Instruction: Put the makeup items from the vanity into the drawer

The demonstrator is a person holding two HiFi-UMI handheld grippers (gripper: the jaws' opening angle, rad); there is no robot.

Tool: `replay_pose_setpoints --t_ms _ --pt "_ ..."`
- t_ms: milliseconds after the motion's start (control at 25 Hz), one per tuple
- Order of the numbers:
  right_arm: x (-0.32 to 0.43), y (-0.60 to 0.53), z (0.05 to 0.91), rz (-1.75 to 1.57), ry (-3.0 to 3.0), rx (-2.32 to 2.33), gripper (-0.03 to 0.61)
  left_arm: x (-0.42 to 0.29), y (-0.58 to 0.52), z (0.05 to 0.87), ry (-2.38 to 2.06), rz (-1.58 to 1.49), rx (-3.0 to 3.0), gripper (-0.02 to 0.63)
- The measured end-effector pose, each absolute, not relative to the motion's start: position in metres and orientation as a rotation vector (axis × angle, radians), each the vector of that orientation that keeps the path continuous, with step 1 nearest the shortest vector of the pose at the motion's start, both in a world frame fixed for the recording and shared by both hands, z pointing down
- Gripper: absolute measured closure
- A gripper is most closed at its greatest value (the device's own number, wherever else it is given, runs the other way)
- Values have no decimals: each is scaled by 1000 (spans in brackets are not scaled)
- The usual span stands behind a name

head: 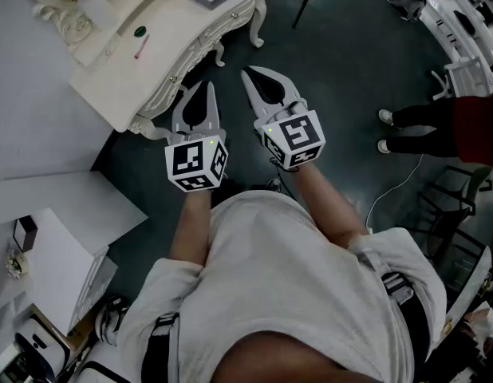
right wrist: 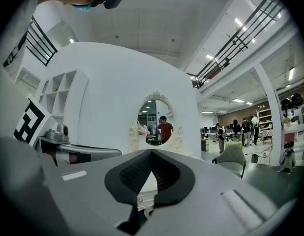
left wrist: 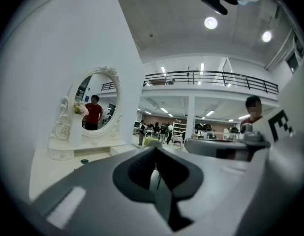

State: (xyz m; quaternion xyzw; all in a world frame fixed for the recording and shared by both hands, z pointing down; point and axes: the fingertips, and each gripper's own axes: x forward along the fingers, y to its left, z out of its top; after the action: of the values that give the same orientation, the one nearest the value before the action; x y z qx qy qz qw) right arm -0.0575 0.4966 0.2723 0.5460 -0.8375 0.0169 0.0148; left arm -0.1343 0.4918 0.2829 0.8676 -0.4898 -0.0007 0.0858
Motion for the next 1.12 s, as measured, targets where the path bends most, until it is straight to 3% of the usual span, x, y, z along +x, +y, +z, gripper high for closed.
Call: replay_pose_setpoints --t_ms 640,1120 --pt "-144 433 304 184 -2569 1712 579 -209 424 304 -1332 116 2610 611" --pt "-134 362 320 245 -2537 1701 579 -199 356 332 -1277 190 2582 611"
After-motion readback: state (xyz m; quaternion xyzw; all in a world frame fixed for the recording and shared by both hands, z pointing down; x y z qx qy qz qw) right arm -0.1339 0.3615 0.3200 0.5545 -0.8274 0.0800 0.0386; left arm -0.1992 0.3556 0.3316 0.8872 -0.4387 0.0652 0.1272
